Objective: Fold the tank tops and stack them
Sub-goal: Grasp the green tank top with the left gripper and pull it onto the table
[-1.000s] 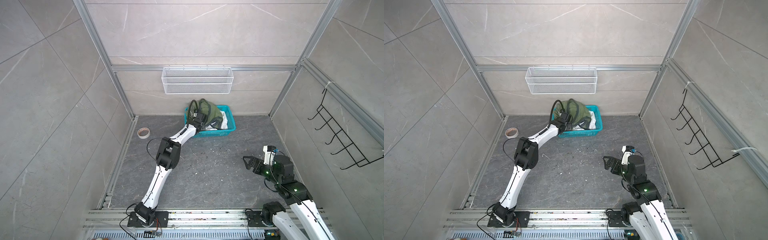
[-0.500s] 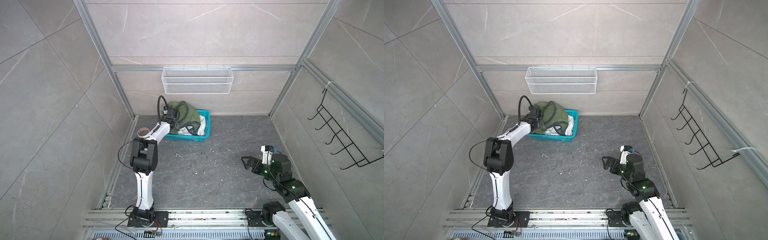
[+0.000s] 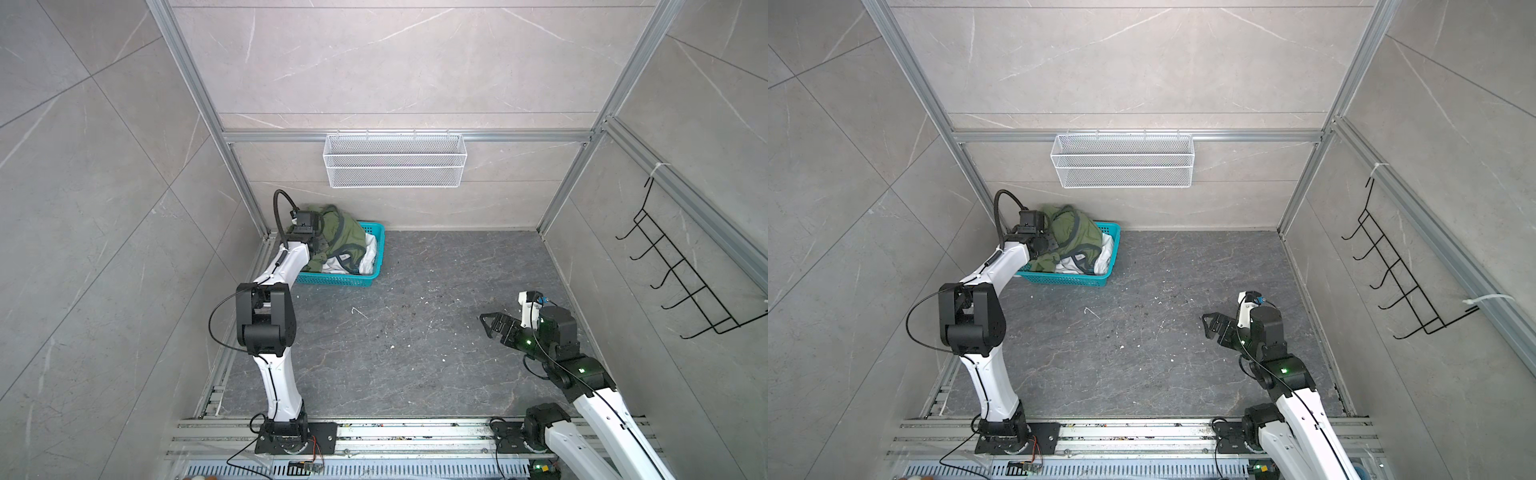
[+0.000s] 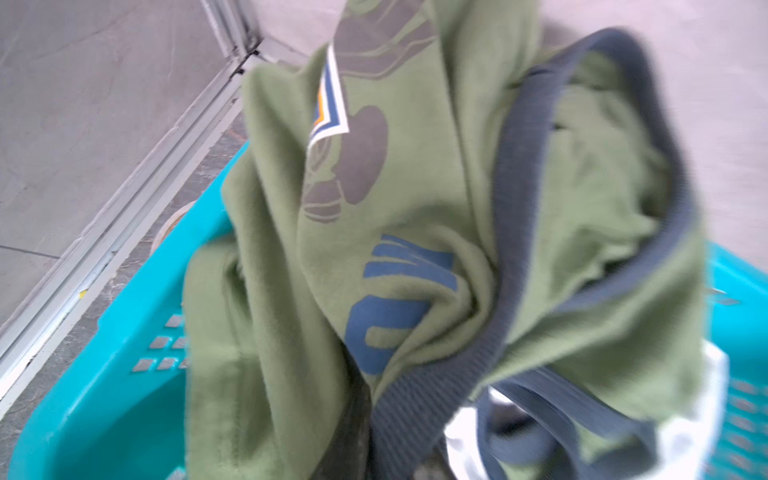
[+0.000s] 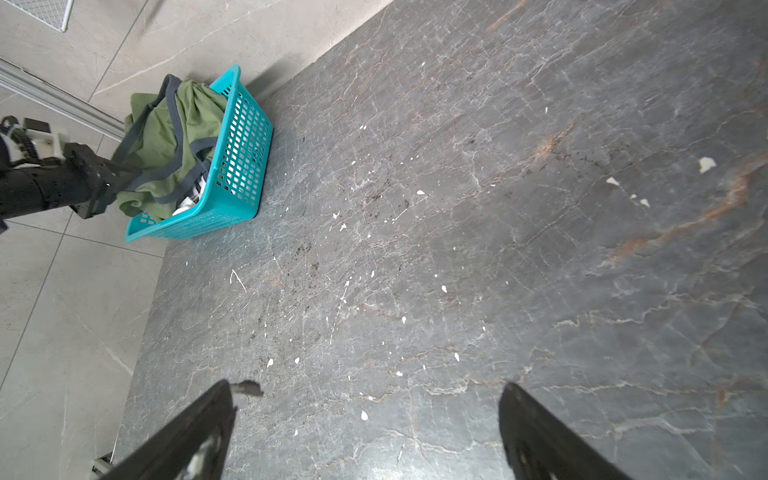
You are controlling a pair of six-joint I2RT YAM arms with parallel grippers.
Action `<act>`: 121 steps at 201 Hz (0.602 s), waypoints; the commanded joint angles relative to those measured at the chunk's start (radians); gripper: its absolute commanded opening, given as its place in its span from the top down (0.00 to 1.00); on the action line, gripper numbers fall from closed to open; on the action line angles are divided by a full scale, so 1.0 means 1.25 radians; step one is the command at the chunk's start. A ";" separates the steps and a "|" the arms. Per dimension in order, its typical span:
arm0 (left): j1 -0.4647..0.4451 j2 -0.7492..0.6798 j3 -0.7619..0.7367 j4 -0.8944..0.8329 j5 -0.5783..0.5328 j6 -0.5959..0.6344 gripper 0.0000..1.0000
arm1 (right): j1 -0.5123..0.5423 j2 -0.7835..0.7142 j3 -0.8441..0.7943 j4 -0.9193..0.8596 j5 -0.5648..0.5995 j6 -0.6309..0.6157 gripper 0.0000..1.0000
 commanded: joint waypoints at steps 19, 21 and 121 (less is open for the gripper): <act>-0.004 -0.137 0.058 -0.007 0.023 0.012 0.93 | 0.002 -0.006 -0.006 0.001 -0.002 0.001 0.00; -0.004 -0.144 0.059 -0.007 0.025 0.012 0.93 | 0.003 -0.007 -0.006 0.001 -0.002 0.001 0.00; -0.178 -0.355 0.209 -0.071 0.122 0.116 1.00 | 0.002 -0.030 0.006 -0.021 0.009 -0.003 0.00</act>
